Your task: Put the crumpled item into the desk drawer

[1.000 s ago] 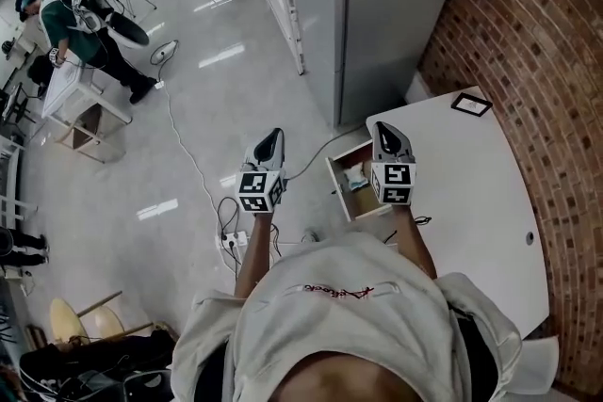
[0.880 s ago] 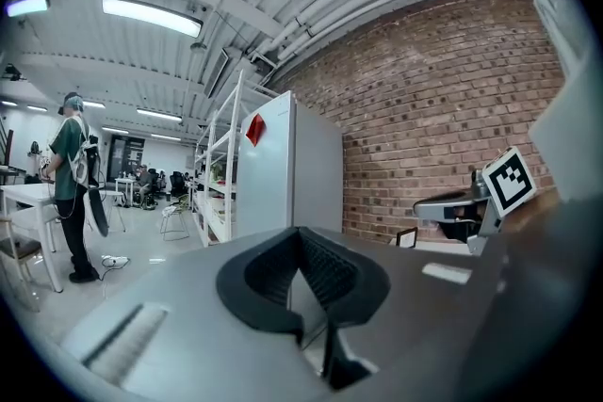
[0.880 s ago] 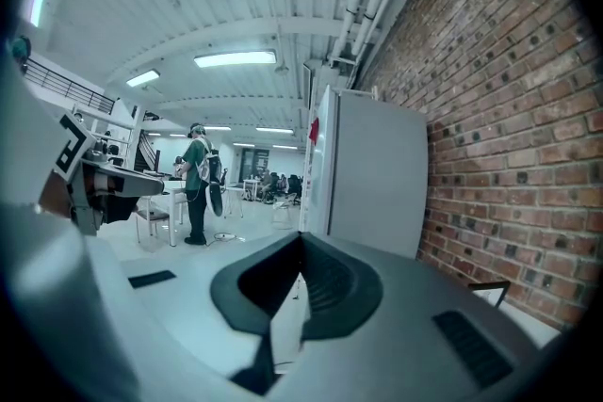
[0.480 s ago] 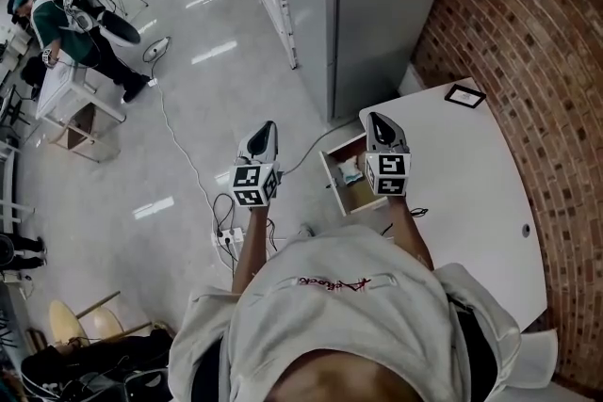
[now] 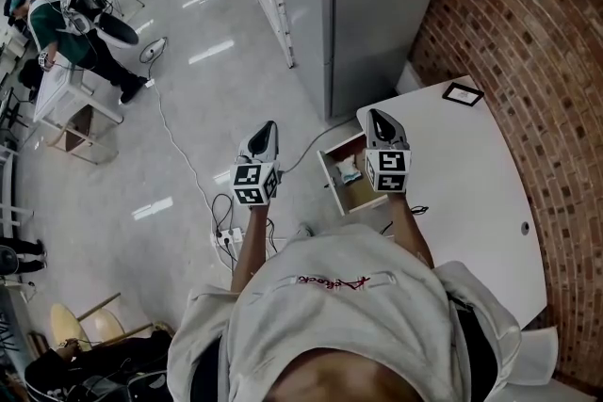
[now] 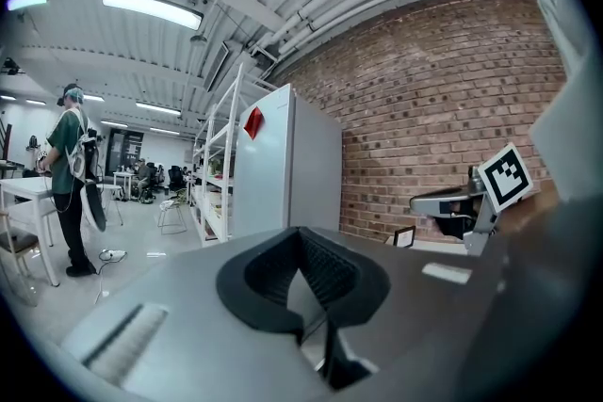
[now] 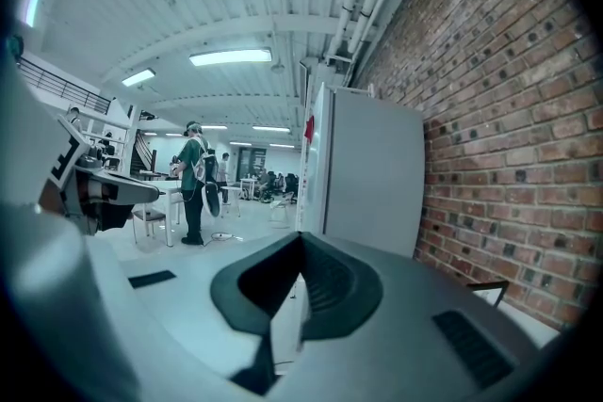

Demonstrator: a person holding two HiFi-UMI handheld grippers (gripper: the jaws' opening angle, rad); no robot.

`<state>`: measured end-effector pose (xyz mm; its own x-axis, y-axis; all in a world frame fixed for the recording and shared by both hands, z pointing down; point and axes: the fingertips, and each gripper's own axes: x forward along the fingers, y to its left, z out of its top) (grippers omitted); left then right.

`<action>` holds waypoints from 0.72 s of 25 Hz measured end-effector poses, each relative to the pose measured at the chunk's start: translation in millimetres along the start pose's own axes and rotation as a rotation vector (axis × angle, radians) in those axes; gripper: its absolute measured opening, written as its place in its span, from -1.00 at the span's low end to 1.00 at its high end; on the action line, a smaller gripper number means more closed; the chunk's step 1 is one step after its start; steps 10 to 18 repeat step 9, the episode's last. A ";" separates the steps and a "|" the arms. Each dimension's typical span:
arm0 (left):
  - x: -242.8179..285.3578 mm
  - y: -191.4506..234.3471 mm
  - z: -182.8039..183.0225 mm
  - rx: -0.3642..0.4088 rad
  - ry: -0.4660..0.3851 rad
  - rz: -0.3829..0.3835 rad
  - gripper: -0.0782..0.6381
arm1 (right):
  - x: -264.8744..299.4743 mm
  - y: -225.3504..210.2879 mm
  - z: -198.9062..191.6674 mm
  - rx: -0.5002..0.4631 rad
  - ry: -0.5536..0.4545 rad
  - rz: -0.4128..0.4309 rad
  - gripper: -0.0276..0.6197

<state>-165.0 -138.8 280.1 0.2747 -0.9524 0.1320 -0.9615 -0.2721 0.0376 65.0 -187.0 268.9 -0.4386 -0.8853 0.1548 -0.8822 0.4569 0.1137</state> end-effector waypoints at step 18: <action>8.7 2.9 3.1 0.002 -0.003 -0.007 -0.76 | 6.8 -3.2 2.6 0.006 -0.007 -0.011 -0.88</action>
